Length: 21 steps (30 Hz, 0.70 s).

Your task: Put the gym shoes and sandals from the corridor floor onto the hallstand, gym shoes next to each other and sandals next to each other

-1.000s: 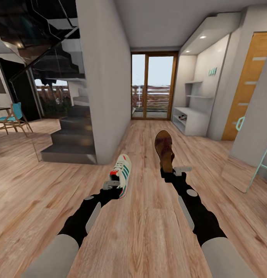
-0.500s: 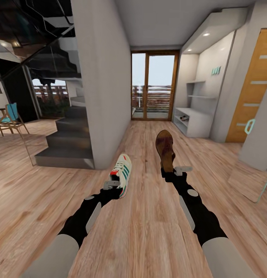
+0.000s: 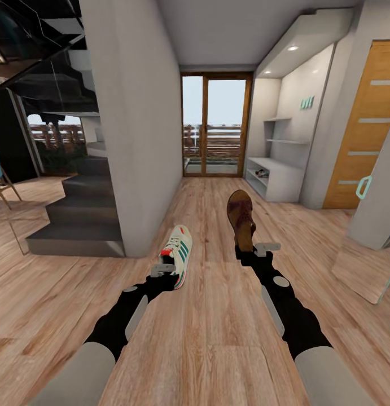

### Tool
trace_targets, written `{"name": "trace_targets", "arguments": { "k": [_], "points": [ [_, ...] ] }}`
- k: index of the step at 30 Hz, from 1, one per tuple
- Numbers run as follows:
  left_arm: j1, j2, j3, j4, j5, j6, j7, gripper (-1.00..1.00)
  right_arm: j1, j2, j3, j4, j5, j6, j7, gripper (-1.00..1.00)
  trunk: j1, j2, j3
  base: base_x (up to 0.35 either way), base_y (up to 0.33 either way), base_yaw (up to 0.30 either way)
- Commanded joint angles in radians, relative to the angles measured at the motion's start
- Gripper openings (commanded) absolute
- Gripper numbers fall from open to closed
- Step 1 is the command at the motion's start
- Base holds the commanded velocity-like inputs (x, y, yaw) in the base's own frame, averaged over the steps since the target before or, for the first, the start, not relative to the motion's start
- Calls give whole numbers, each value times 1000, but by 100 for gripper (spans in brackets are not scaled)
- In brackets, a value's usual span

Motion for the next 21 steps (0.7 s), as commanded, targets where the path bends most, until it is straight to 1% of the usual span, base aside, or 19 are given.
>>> {"name": "trace_targets", "arguments": {
  "k": [1, 21],
  "points": [
    [0, 0, 0, -1, 11, 7, 0, -100, 0, 0, 1, -2, -7, 6, -1, -100, 0, 0, -1, 346, 0, -4],
    [0, 0, -1, -1, 11, 8, -2, -100, 0, 0, 1, -2, -7, 7, -1, -100, 0, 0, -1, 346, 0, 0]
  ]
}}
